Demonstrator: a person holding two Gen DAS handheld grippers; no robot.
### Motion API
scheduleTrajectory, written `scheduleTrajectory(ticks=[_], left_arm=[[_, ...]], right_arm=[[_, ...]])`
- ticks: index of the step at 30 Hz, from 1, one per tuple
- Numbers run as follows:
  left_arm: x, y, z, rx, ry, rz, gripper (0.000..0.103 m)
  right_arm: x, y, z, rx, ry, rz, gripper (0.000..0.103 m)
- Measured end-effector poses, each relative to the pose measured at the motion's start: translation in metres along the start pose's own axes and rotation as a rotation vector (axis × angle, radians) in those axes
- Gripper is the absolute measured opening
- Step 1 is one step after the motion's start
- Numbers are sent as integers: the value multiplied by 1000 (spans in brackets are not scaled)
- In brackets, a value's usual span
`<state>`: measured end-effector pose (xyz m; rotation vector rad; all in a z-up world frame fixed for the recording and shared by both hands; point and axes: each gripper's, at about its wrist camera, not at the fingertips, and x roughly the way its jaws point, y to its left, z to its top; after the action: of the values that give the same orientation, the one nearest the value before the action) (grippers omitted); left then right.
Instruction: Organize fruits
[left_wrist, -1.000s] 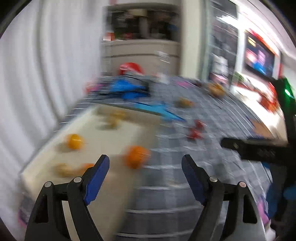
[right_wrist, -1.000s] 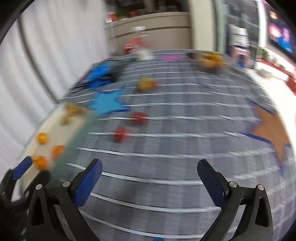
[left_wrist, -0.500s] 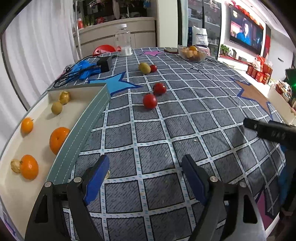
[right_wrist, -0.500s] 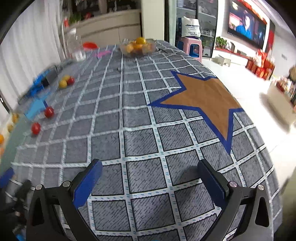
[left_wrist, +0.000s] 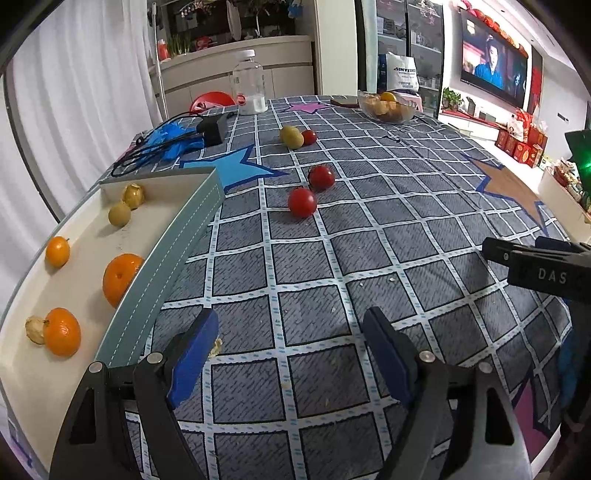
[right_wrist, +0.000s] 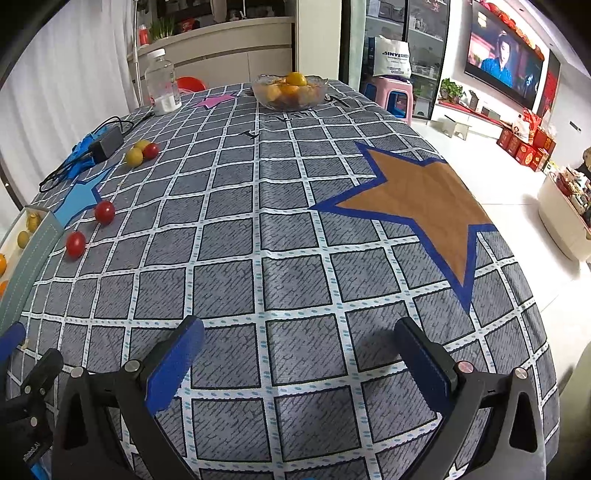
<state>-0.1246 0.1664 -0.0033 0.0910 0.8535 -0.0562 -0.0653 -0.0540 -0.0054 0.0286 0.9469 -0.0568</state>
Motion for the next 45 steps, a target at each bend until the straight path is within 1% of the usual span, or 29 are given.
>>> scheduleTrajectory(ticks=[45], left_arm=[[-1, 0, -1, 6, -6, 6, 83]], right_arm=[[0, 1, 0, 1, 0, -1, 103]])
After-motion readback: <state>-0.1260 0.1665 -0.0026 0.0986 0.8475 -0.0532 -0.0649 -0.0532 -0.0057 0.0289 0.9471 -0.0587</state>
